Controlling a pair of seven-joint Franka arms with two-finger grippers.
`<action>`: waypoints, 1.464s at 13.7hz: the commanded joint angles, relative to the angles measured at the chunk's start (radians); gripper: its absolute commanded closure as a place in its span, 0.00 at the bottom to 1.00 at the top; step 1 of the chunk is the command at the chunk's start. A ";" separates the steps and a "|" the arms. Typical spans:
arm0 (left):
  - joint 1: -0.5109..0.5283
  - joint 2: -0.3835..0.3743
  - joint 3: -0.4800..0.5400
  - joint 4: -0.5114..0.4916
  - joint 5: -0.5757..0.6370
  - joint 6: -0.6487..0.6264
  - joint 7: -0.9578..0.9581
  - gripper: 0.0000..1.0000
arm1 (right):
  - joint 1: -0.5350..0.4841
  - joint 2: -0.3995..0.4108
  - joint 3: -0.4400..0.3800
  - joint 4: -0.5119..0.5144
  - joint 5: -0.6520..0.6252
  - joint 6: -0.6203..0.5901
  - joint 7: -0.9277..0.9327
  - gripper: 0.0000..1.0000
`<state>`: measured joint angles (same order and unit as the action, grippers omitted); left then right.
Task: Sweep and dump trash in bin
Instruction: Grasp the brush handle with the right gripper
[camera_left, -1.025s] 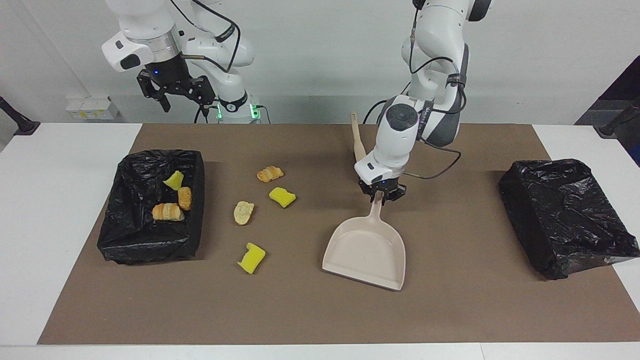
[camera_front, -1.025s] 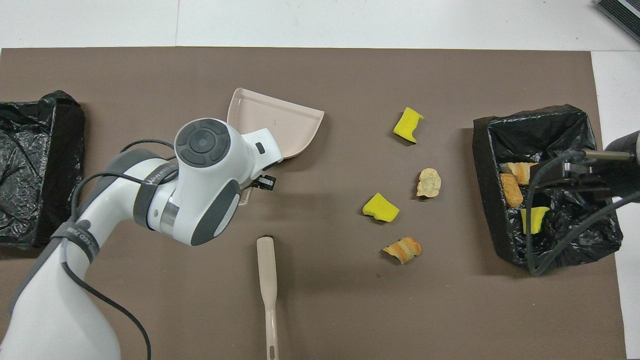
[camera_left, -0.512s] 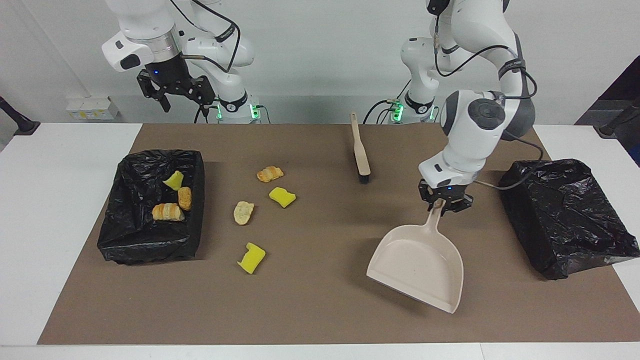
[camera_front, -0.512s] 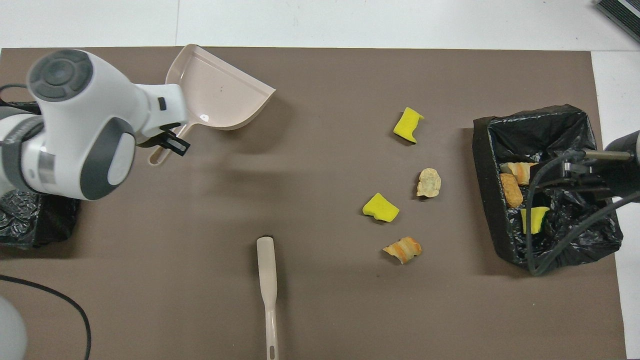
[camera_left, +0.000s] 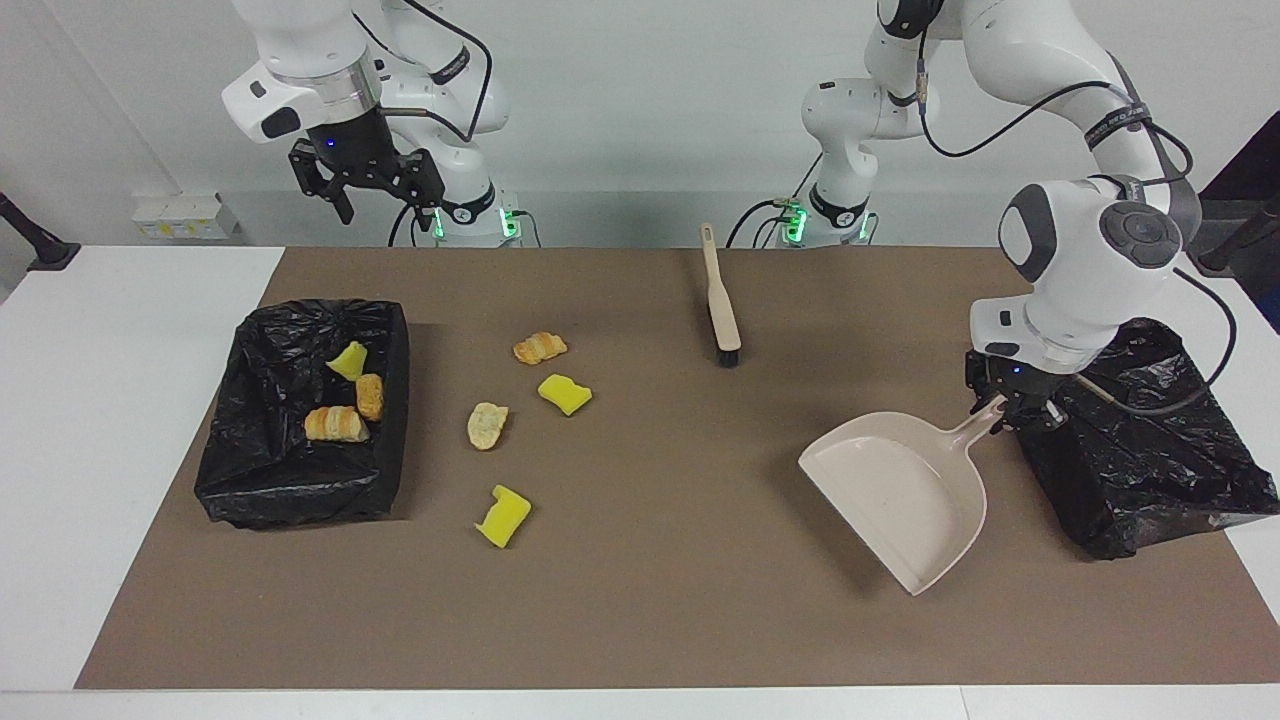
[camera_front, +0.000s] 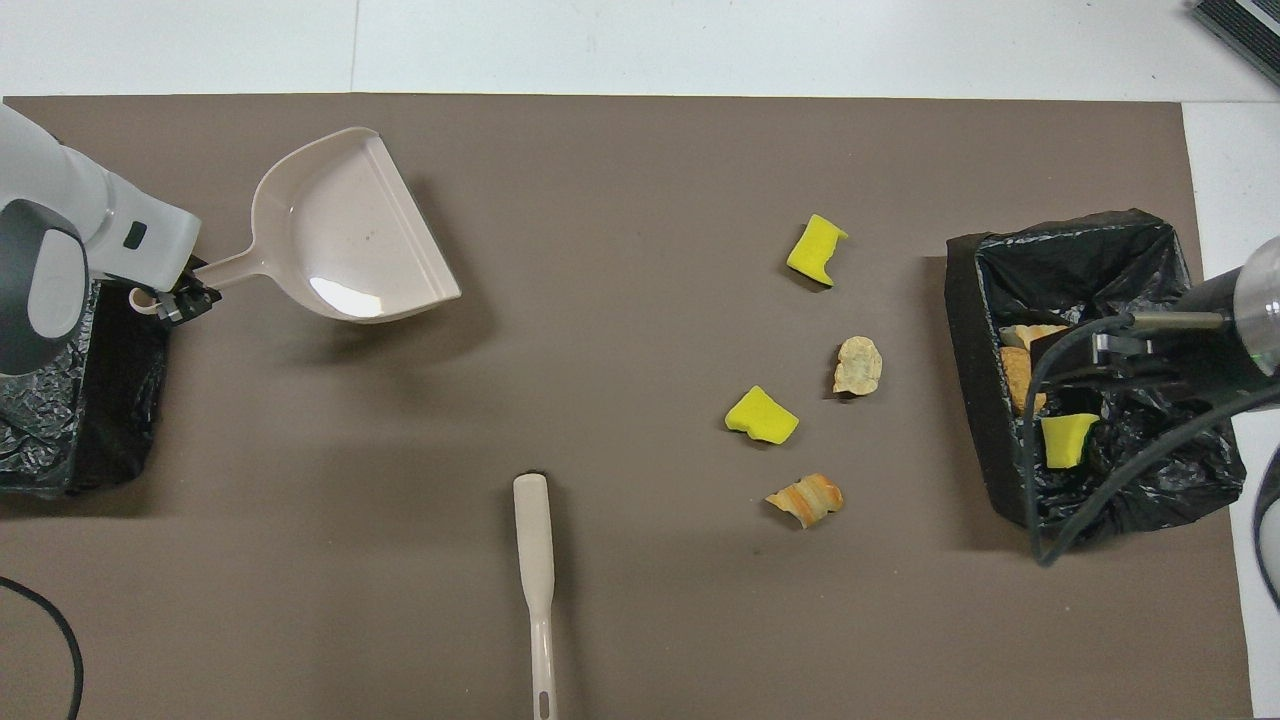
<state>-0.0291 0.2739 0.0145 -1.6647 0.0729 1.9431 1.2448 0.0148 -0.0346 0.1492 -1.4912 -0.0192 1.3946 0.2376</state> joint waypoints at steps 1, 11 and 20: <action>0.029 -0.008 -0.011 -0.036 0.024 0.002 0.230 1.00 | 0.072 -0.025 0.003 -0.029 0.021 0.021 -0.003 0.00; -0.031 -0.114 -0.013 -0.359 0.051 0.260 0.292 1.00 | 0.631 0.105 0.003 -0.187 0.114 0.242 0.586 0.00; -0.029 -0.117 -0.016 -0.366 0.051 0.261 0.268 1.00 | 0.898 0.188 0.003 -0.518 0.174 0.719 0.796 0.00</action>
<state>-0.0488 0.1905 -0.0072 -1.9842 0.1048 2.1798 1.5306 0.8991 0.1441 0.1604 -1.9811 0.1370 2.0690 1.0245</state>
